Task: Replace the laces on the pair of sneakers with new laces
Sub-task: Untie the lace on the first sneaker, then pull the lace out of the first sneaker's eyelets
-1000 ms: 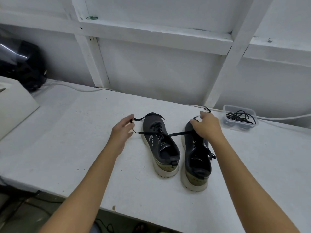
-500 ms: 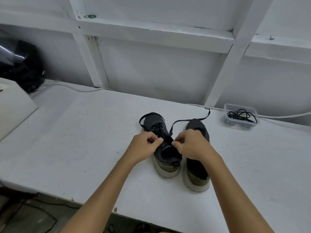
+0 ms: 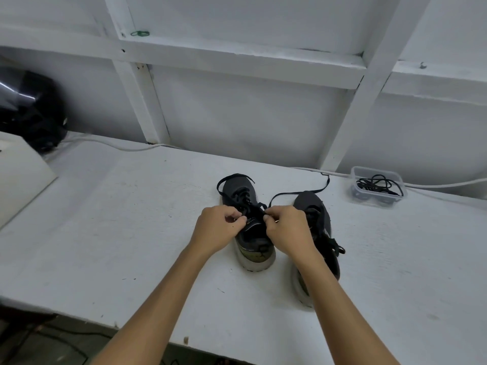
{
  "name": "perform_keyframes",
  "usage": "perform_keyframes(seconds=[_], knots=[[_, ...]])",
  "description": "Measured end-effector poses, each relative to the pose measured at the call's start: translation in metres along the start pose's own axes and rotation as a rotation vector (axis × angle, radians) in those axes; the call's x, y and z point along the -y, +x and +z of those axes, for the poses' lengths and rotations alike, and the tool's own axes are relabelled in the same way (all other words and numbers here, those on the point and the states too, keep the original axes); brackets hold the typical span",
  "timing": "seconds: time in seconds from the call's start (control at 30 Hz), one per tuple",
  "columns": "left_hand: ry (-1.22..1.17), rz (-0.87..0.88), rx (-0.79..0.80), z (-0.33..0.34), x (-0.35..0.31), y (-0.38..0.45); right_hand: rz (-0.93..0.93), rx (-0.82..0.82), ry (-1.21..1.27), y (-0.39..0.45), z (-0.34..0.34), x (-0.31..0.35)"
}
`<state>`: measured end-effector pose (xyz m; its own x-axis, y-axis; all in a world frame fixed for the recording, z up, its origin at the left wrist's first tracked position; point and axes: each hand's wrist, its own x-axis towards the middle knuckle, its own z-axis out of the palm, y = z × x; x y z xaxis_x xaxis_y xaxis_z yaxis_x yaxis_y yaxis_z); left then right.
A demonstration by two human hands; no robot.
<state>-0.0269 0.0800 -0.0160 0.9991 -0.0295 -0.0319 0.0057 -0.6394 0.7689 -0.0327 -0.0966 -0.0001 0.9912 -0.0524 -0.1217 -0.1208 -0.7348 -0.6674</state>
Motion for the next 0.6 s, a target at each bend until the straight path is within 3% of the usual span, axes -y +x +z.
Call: perform_keyframes(seconds=[0.1, 0.27, 0.4, 0.6], knots=[[0.033, -0.005, 0.032, -0.001, 0.015, 0.005, 0.069, 0.025, 0.167, -0.01, 0.001, 0.004], [0.16, -0.005, -0.122, 0.002, 0.029, 0.007, 0.016, 0.09, 0.332, -0.034, 0.007, 0.008], [-0.123, -0.058, 0.075, 0.004, 0.022, 0.014, -0.042, 0.072, 0.323, -0.038, 0.02, 0.004], [-0.345, -0.149, 0.138, 0.006, 0.023, 0.022, -0.029, 0.038, 0.32, -0.038, 0.03, -0.004]])
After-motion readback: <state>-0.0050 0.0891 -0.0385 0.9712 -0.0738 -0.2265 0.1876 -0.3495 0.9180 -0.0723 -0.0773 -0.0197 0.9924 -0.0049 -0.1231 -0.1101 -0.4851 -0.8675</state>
